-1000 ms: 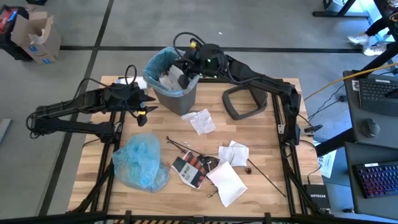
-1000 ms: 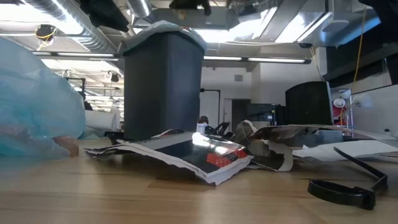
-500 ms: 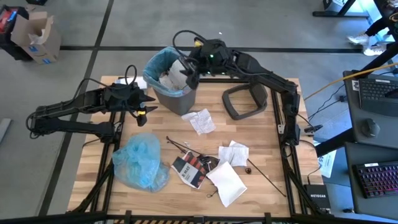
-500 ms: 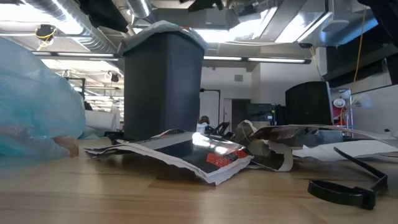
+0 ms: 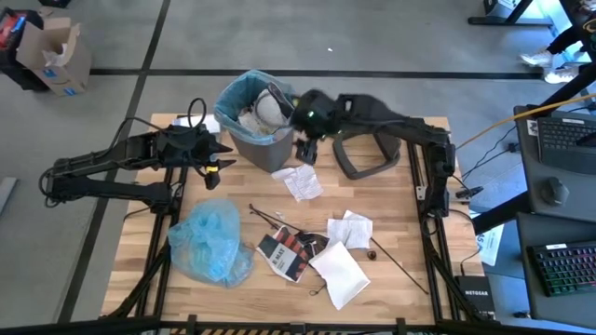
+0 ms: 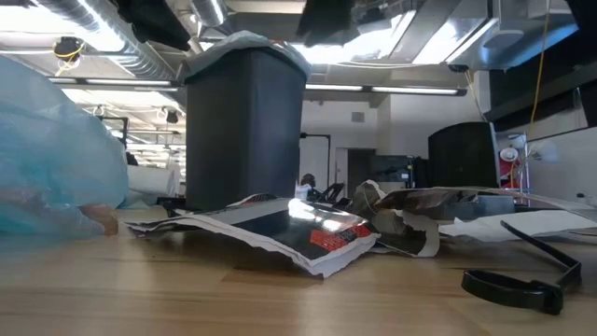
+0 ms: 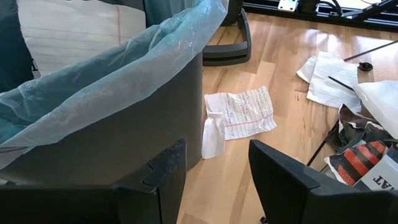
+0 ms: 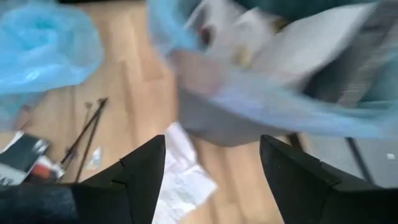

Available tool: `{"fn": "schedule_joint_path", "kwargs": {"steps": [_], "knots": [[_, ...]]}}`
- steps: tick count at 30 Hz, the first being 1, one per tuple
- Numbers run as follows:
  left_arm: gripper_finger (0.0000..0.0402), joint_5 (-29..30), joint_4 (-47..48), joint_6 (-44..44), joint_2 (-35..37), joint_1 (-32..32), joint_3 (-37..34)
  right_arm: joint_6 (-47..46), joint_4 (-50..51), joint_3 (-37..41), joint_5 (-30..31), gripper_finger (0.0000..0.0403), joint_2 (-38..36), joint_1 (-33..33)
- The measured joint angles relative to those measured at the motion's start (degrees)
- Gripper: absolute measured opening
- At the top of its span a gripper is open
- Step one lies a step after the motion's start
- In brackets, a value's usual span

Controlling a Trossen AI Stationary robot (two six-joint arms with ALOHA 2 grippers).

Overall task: Pick and place trash into bin
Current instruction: Put the white notebook into the trash bin

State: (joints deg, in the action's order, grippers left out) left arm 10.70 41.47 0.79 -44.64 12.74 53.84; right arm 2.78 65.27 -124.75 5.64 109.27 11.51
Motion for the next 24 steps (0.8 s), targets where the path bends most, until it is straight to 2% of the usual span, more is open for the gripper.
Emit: {"fn": "schedule_joint_path", "kwargs": {"steps": [9, 13, 17, 22, 24], "knots": [[0.0166, -0.01, 3.46, 0.53, 0.0, 0.01, 0.02, -4.04, -15.65, 20.96, -2.75, 0.0253, -0.13, -0.64], [0.0166, 0.0, 4.92, 0.58, 0.0, 0.01, 0.02, -7.7, -23.65, 29.23, -6.27, 0.0253, -0.35, -0.68], [0.0166, 0.0, 4.89, 0.1, 0.0, 0.01, 0.02, -10.35, -26.87, 34.03, -9.26, 0.0253, -0.39, -1.54], [0.0166, 0.0, 4.76, -1.47, 0.0, 0.01, 0.02, -11.35, -26.13, 37.0, -9.24, 0.0253, -0.43, -5.0], [0.0166, 0.0, 4.7, -1.99, 0.0, 0.01, 0.02, -10.82, -24.45, 37.63, -7.09, 0.0253, -0.46, -6.96]]}}
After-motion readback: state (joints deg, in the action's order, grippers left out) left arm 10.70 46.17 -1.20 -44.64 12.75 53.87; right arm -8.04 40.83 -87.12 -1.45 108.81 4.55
